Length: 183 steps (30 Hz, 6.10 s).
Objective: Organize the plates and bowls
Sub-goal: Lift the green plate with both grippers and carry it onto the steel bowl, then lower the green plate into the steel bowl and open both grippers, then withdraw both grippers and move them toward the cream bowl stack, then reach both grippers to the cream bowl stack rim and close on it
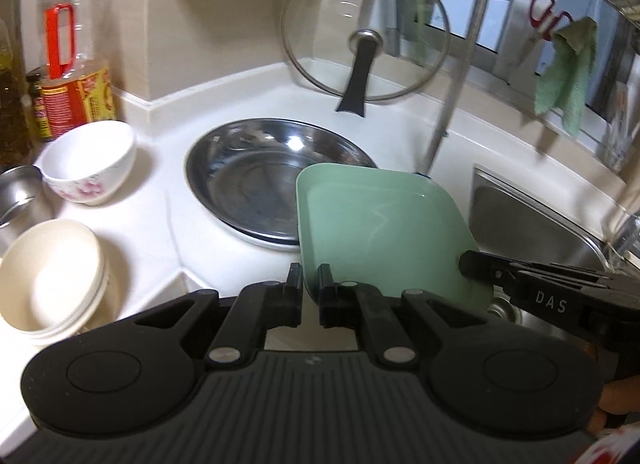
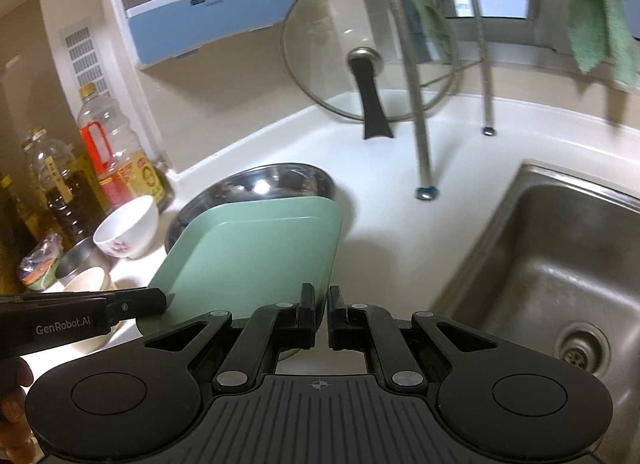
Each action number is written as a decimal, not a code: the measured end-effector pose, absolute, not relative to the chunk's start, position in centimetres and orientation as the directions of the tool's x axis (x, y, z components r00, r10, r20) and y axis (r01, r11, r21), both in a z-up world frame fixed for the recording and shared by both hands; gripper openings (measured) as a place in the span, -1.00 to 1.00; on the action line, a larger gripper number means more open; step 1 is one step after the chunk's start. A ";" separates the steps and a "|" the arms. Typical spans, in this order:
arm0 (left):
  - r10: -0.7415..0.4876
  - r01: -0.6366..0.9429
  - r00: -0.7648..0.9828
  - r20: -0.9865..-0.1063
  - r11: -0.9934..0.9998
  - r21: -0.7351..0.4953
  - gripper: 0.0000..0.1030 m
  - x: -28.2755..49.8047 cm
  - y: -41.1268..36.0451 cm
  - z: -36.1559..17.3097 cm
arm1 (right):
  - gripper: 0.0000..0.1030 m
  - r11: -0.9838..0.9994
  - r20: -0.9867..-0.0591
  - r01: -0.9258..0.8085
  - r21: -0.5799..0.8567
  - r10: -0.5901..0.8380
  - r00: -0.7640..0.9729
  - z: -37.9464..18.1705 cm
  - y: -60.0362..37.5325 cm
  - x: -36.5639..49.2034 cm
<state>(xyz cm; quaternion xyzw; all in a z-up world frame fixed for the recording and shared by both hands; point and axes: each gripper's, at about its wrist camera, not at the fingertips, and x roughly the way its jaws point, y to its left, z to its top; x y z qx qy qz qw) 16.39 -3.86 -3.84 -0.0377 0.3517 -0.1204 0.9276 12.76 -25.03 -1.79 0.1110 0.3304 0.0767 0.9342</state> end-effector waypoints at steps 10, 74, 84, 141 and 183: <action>-0.212 0.153 0.742 -0.636 0.977 -0.147 -0.89 19.4 -1.2 -3.2 | -0.88 0.960 -0.592 -0.131 0.247 0.257 0.764 -1.9 -22.4 16.9; -0.157 0.139 0.680 -0.716 0.987 -0.084 -0.69 30.3 -0.7 -5.6 | -0.29 0.970 -0.705 -0.036 0.239 0.199 0.681 -5.3 -20.5 28.5; -0.161 0.108 0.703 -0.693 0.987 -0.119 -0.51 26.0 -0.7 -3.8 | -0.16 0.960 -0.671 -0.055 0.274 0.232 0.705 -3.3 -21.3 25.2; 0.135 -0.293 0.646 -0.752 0.953 -0.081 0.05 2.6 5.0 -2.9 | -0.07 0.851 -0.693 -0.334 0.406 0.525 0.494 -3.1 -17.1 8.5; -0.053 -0.207 0.636 -0.770 0.949 -0.236 -0.42 17.5 18.8 -6.3 | -0.08 0.878 -0.695 -0.334 0.344 0.477 0.538 -4.9 -1.4 21.5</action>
